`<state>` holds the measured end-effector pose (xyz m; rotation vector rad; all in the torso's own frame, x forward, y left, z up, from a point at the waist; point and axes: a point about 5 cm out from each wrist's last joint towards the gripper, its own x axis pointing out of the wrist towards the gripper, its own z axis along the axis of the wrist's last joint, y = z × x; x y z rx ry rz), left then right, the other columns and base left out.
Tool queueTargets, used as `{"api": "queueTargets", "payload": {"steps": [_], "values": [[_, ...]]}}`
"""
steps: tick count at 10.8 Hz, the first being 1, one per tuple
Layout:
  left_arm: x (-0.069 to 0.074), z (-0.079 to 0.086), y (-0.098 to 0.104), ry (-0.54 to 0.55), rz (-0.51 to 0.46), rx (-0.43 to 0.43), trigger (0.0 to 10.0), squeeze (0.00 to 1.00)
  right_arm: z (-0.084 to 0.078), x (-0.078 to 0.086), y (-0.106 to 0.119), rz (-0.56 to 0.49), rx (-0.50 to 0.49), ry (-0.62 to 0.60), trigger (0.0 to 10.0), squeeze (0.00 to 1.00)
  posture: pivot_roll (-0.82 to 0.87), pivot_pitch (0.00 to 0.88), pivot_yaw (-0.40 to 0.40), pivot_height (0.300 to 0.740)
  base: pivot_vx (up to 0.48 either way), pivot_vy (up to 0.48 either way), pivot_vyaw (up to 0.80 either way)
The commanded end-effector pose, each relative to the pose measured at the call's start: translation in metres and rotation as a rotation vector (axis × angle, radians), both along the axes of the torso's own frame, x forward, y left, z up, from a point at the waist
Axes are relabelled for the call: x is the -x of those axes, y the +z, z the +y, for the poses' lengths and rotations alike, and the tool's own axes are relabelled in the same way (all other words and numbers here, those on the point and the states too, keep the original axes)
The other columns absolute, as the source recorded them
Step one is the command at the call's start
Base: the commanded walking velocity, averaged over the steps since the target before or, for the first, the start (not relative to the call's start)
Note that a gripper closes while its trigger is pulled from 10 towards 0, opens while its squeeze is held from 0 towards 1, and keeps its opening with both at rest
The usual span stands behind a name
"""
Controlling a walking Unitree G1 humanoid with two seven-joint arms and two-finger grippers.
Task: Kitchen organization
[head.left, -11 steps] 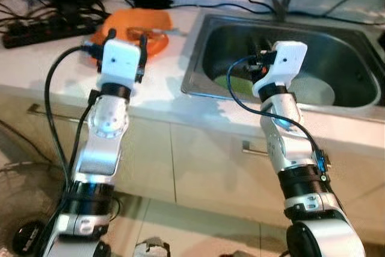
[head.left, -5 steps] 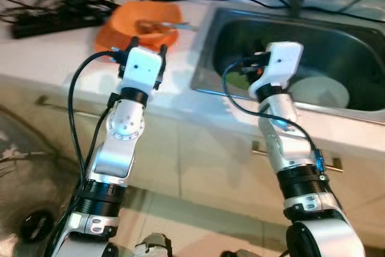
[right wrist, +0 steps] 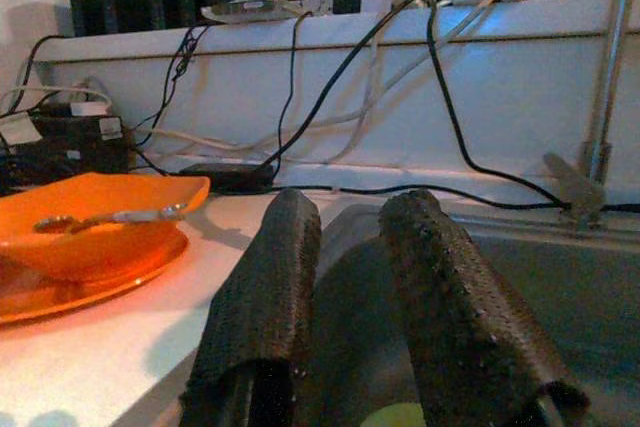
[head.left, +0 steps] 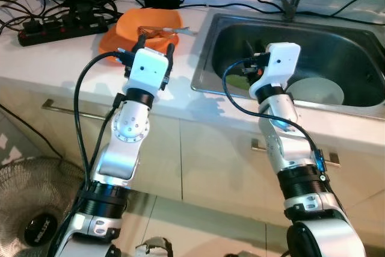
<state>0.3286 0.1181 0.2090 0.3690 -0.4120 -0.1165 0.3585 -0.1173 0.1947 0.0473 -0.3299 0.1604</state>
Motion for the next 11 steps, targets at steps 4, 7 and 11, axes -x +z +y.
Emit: {"api": "queueTargets", "payload": {"steps": [4,7,11], "values": [[0.0017,0.0009,-0.0016,0.001,0.004,-0.011,10.0,0.0,-0.0019,-0.0005,-0.0047,0.026,-0.009,-0.014,10.0,0.0,0.09,0.057,0.009,0.74,0.275,0.0,0.0],[0.0023,0.0008,0.0,0.003,-0.002,-0.007,10.0,0.0,-0.0008,-0.0005,-0.0044,0.024,0.01,-0.013,10.0,0.0,0.09,0.063,0.008,0.74,0.276,0.0,0.17],[0.0033,-0.0007,0.0019,-0.002,-0.012,-0.005,10.0,0.0,-0.0003,0.0003,-0.0035,0.016,-0.003,-0.01,10.0,0.0,0.09,0.07,0.01,0.74,0.277,0.0,0.13]]}}
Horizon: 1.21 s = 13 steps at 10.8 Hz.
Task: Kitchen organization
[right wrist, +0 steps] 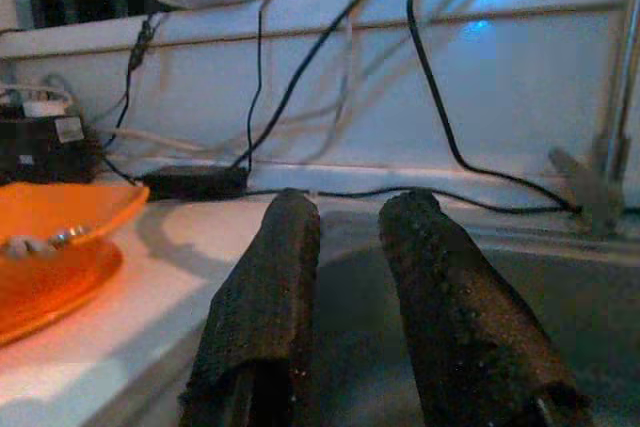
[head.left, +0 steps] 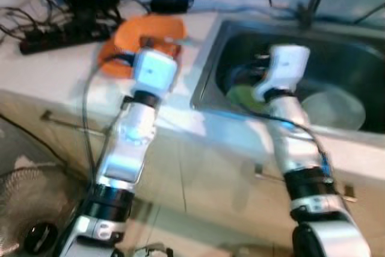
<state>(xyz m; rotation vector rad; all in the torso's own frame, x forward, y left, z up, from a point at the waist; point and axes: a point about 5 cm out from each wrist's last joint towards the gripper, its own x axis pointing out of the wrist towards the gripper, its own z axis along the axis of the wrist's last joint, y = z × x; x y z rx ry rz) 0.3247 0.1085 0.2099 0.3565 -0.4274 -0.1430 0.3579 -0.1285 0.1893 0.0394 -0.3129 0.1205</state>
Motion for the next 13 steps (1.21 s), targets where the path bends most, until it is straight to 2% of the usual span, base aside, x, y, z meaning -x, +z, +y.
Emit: {"api": "queueTargets", "payload": {"steps": [1,13], "values": [[-0.0005,0.0085,0.0009,0.026,-0.003,-0.013,10.0,0.0,0.0109,-0.0003,0.0017,0.0,-0.012,0.03,10.0,0.0,0.09,0.069,0.011,0.74,0.274,0.0,0.0],[0.0006,0.0065,0.0012,0.022,-0.015,-0.016,10.0,0.0,0.0108,-0.0007,0.0005,0.005,-0.024,0.032,10.0,0.0,0.09,0.067,0.01,0.74,0.28,0.0,0.0]]}}
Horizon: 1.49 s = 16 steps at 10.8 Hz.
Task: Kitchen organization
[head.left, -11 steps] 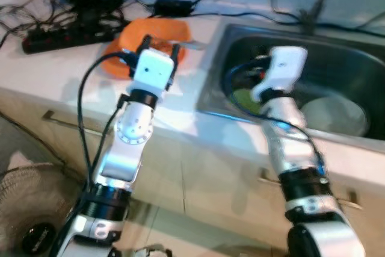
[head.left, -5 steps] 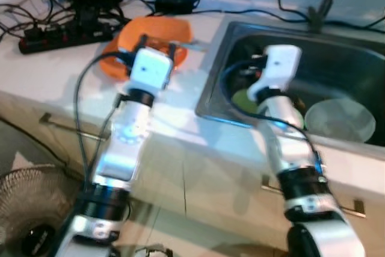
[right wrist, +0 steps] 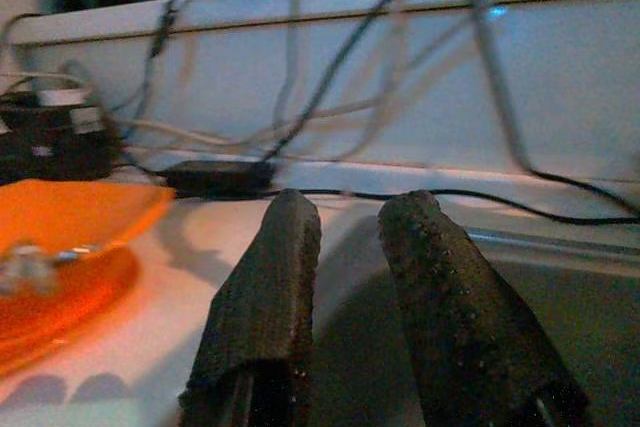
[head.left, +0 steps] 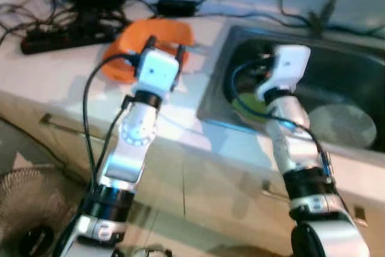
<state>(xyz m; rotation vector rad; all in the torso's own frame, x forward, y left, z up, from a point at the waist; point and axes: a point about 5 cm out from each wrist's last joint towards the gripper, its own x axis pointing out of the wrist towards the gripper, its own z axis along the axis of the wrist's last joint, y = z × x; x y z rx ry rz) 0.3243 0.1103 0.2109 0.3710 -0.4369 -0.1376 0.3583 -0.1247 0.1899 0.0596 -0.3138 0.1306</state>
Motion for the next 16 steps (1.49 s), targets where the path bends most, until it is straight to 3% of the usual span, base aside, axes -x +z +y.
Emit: {"api": "queueTargets", "payload": {"steps": [1,7,9,13,16], "values": [[0.0,0.005,0.0,0.015,-0.004,-0.003,10.0,0.0,0.007,0.0,0.0,0.005,-0.007,0.019,10.0,0.0,0.09,0.066,0.009,0.74,0.289,0.0,0.0],[0.0,0.004,0.0,0.012,-0.005,-0.009,10.0,0.0,0.008,0.0,0.0,0.005,-0.008,0.022,10.0,0.0,0.09,0.065,0.01,0.74,0.284,0.0,0.0],[0.011,-0.004,0.006,-0.061,-0.072,-0.04,10.0,0.0,0.007,-0.001,-0.001,0.008,-0.011,0.02,10.0,0.0,0.1,0.068,0.009,0.74,0.0,0.0,0.0],[0.014,-0.001,-0.01,-0.048,-0.033,-0.279,10.0,0.0,0.007,-0.001,-0.002,0.012,-0.017,0.02,10.0,0.0,0.1,0.07,0.009,0.74,0.0,0.0,0.0],[0.009,-0.003,-0.026,-0.133,0.034,-0.495,10.0,0.0,0.008,-0.001,-0.002,0.013,-0.019,0.026,10.0,0.0,0.1,0.068,0.007,0.74,0.0,0.0,0.0]]}}
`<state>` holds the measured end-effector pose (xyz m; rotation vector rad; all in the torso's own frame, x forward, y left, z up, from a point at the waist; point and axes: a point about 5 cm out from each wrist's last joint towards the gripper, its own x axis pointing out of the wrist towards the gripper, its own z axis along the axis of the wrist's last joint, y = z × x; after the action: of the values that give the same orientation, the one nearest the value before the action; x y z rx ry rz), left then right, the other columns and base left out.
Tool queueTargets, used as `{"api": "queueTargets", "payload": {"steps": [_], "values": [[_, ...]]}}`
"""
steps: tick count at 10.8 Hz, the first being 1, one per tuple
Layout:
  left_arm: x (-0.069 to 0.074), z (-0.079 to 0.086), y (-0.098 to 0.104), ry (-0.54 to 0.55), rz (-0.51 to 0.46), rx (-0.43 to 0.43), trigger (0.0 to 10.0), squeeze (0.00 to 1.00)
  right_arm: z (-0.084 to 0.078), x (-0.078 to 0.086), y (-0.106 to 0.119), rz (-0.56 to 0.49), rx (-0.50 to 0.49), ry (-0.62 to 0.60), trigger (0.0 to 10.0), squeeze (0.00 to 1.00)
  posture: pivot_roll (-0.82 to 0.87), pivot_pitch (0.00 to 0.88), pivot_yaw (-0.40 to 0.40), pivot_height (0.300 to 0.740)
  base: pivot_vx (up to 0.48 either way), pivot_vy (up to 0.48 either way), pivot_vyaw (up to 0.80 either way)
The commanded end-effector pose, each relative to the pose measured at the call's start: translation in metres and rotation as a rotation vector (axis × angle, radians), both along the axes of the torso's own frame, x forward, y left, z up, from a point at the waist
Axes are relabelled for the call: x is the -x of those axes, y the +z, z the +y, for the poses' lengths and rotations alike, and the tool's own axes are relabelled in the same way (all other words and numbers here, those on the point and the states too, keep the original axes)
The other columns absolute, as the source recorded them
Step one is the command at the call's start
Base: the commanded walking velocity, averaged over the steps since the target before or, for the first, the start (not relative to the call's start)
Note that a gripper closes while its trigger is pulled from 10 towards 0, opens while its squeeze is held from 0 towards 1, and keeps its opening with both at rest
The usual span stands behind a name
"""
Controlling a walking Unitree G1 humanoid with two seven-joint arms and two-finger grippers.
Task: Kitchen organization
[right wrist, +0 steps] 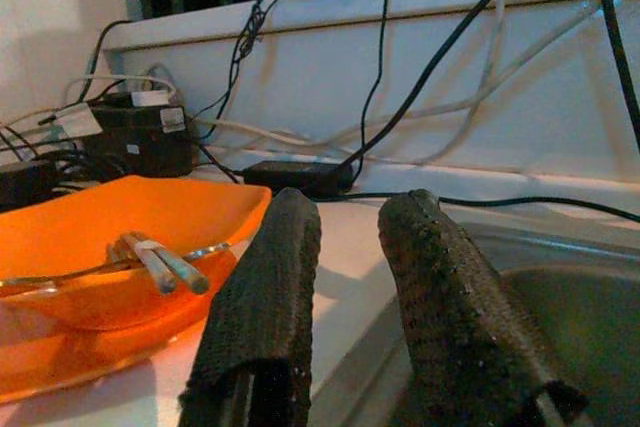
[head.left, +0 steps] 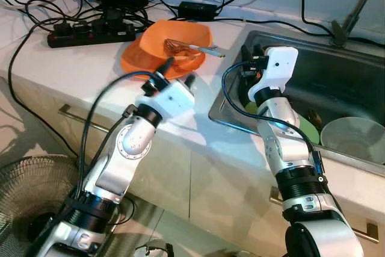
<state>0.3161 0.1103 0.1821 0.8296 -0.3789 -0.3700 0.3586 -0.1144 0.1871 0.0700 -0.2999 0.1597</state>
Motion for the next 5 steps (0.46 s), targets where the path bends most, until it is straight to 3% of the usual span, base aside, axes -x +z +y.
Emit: {"api": "queueTargets", "payload": {"steps": [1,5], "values": [[-0.003,0.0,0.001,-0.003,-0.001,-0.046,10.0,0.0,-0.002,-0.001,0.001,0.0,-0.015,-0.004,10.0,0.0,0.1,0.068,0.007,0.74,0.0,0.0,0.0],[-0.025,-0.002,0.007,0.023,-0.027,-0.11,10.0,0.0,0.001,-0.001,0.002,-0.004,-0.017,0.002,10.0,0.0,0.09,0.043,0.011,0.74,0.0,0.0,0.0]]}}
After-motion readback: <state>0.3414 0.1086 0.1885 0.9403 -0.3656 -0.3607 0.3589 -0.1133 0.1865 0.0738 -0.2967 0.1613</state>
